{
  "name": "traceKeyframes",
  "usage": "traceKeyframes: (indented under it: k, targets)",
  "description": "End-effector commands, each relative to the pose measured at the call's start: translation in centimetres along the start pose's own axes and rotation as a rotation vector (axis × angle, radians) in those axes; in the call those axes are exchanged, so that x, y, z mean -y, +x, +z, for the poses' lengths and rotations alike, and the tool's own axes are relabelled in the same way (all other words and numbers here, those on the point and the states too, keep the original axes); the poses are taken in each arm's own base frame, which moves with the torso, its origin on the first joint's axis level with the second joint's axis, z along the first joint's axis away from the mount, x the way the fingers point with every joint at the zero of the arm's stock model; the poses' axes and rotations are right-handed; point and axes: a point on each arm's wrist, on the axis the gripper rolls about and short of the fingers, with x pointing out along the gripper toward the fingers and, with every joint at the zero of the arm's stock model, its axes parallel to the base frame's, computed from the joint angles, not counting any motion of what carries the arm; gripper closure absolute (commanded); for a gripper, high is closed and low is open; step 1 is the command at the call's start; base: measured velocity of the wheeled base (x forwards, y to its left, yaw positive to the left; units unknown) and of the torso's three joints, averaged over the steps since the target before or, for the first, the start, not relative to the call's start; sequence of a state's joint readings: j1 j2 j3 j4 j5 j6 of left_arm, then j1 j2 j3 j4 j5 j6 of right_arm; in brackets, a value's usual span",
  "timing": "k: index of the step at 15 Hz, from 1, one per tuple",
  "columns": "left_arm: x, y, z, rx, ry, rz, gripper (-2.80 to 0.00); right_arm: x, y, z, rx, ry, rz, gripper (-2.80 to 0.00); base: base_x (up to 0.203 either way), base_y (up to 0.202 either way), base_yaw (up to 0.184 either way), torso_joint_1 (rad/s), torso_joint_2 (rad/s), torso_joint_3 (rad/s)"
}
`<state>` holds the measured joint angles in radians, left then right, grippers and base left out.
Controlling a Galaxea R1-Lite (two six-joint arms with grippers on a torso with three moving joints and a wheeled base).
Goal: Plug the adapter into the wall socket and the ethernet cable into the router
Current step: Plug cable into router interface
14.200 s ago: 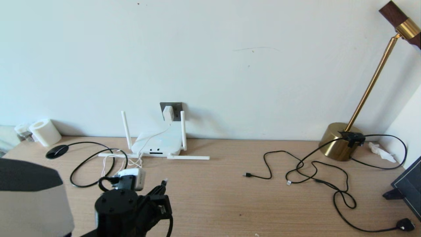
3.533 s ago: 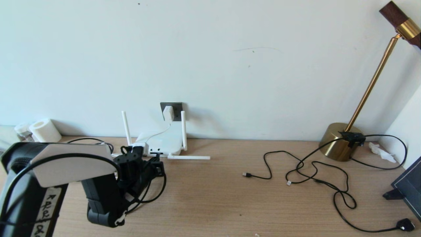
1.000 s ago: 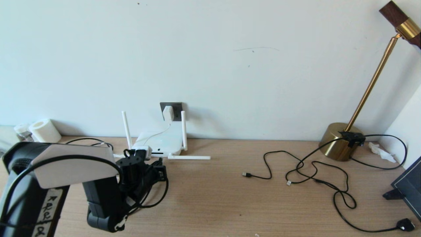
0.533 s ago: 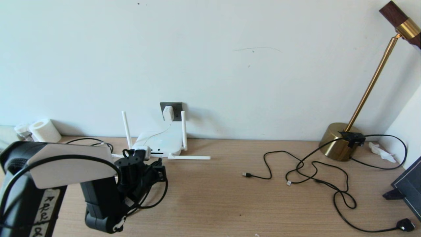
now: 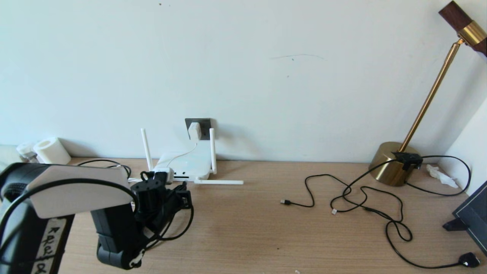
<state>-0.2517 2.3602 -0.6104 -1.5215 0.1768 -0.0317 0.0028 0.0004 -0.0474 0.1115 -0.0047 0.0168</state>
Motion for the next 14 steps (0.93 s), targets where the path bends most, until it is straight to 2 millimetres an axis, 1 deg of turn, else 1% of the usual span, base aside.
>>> traceKeyframes:
  k: [1,14]
  targets:
    - [0.02,0.1,0.3,0.018,-0.004,0.001,0.0,0.0,0.01,0.0,-0.001,0.0,0.0,-2.8,0.0,0.0,0.0,0.0,0.0,0.0]
    - [-0.23,0.63,0.01,0.018,-0.008,0.008,0.0,0.0,0.0,0.0,-0.001,0.0,0.0,-2.8,0.0,0.0,0.0,0.0,0.0,0.0]
